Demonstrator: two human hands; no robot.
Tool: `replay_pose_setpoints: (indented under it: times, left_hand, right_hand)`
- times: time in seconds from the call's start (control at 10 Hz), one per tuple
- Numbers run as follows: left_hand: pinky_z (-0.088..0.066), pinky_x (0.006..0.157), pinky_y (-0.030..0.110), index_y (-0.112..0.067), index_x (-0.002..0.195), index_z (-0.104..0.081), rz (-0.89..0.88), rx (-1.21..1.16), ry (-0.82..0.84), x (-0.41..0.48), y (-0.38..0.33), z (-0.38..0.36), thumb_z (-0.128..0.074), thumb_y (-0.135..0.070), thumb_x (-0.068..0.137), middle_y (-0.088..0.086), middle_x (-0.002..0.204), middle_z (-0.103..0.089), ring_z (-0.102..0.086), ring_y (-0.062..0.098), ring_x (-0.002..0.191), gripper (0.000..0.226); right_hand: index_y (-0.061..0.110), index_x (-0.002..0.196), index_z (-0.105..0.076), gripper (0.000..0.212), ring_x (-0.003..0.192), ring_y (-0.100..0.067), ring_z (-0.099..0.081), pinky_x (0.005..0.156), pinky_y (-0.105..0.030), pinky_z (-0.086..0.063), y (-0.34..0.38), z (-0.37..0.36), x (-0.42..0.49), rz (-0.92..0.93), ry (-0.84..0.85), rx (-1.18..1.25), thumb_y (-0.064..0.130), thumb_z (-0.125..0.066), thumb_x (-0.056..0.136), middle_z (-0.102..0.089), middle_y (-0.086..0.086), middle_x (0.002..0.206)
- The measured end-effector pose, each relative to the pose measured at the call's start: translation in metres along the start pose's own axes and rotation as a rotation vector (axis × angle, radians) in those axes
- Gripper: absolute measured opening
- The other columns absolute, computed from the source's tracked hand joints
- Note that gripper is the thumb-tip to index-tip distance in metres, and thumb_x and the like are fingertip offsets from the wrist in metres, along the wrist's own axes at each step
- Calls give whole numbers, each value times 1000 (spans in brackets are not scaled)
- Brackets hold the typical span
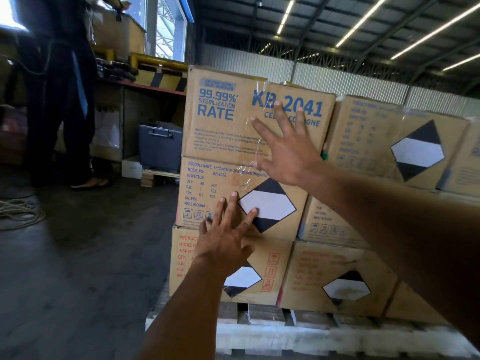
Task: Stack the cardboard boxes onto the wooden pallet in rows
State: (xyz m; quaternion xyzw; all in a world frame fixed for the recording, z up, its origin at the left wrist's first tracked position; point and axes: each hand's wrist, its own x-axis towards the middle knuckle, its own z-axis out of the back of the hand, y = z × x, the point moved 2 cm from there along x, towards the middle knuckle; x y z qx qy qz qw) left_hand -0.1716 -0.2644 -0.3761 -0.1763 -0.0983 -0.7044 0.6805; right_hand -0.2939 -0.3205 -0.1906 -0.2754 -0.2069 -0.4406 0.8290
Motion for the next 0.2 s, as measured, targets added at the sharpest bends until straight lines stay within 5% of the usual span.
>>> replay_pose_setpoints:
  times: [0.2]
  left_hand:
    - [-26, 118, 59, -54, 150, 17, 71, 30, 141, -36, 15, -1, -40, -59, 99, 4, 166, 19, -16, 36, 152, 76]
  right_hand:
    - [31, 158, -25, 75, 154, -28, -9, 122, -37, -14, -8, 23, -42, -56, 81, 347, 48, -63, 94, -6, -9, 168]
